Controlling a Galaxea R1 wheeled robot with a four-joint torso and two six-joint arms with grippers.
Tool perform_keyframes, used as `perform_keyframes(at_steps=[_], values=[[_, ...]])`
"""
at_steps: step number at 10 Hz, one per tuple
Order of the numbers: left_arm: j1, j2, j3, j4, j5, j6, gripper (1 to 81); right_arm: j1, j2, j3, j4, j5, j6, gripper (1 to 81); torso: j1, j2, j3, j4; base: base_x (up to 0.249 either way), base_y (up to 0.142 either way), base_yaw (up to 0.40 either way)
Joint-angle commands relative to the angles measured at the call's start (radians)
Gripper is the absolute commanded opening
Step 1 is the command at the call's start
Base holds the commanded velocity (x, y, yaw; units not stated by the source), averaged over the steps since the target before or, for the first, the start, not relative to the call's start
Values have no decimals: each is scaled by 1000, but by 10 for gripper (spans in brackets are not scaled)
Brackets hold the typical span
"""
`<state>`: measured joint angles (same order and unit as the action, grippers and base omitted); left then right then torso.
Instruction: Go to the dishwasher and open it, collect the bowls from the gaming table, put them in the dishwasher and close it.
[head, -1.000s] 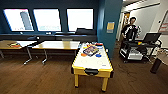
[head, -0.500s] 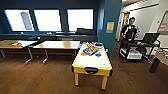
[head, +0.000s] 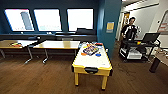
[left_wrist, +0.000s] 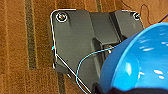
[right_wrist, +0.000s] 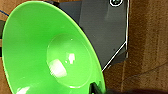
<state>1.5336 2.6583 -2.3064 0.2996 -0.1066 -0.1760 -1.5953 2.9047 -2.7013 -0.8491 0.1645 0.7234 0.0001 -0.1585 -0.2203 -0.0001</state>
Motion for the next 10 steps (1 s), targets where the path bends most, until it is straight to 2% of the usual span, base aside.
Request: perform_keyframes(at_steps=[1, 10], values=[[-34, -30, 1, 4, 10, 6, 10, 36, -13, -6, -8, -29, -1, 10, 0, 0, 0, 0, 0, 0, 0], [-34, -32, -1, 7, 8, 6, 10, 36, -13, -6, -10, -29, -2, 10, 0, 0, 0, 0, 0, 0, 0]])
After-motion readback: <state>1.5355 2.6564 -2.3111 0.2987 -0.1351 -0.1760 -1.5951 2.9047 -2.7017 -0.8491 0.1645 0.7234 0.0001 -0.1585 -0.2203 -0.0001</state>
